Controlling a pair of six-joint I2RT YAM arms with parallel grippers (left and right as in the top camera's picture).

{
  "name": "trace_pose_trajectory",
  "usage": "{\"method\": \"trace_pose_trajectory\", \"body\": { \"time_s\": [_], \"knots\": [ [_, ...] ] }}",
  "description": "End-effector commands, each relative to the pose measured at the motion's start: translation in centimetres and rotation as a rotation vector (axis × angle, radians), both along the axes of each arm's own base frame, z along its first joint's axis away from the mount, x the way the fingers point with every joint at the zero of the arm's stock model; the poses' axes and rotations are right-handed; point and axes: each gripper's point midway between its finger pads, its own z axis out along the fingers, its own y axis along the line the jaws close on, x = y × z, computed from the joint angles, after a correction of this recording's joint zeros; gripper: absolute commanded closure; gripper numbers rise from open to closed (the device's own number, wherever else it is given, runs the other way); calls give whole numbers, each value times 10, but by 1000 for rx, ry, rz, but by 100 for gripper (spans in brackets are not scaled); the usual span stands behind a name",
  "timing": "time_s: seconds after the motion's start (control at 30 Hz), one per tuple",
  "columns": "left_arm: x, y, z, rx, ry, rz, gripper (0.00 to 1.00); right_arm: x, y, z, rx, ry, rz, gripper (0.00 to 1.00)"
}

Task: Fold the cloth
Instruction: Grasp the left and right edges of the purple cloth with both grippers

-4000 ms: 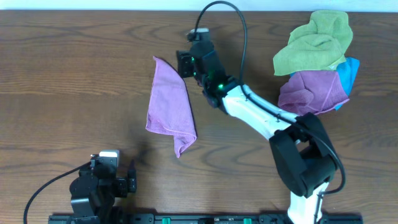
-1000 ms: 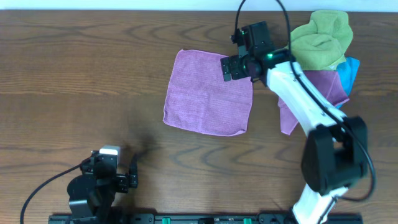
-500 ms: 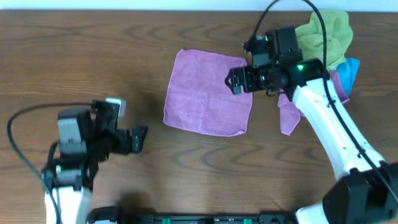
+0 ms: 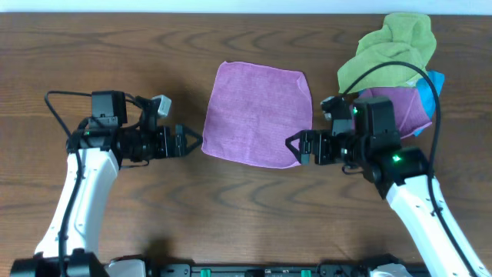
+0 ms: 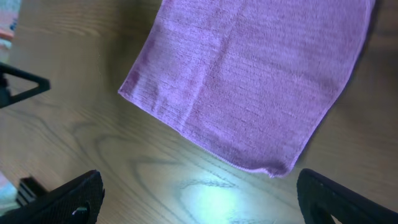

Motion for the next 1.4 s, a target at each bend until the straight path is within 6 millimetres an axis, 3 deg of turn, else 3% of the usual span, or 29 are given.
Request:
{"method": "trace_pose_trajectory", "body": {
  "time_s": [0.0, 0.33, 0.57, 0.73, 0.8, 0.83, 1.0, 1.17, 1.3, 1.37],
  "knots": [
    [15, -3, -3, -66, 84, 88, 5, -4, -4, -7, 35, 50, -55, 1],
    [31, -1, -85, -93, 361, 192, 5, -2, -4, -6, 41, 44, -60, 1],
    [46, -38, -101, -98, 330, 146, 5, -2, -4, -6, 42, 46, -62, 1],
    [53, -49, -111, -61, 320, 168, 5, -3, -4, -7, 53, 63, -82, 1],
    [57, -49, -110, -64, 303, 167, 0, -4, -4, -7, 55, 72, -87, 1],
    [58, -49, -110, -61, 297, 168, 7, -4, -4, -7, 55, 73, -88, 1],
    [57, -48, -121, -18, 310, 186, 18, -4, -4, -8, 57, 80, -93, 1],
    [52, -55, -127, -11, 329, 166, 52, -5, -4, -8, 56, 81, -93, 1],
    [52, -55, -127, -9, 328, 160, 89, -7, -6, -14, 45, 98, -98, 1],
    [51, -55, -128, -8, 332, 160, 94, -12, -8, -29, 36, 138, -109, 1]
  ]
}}
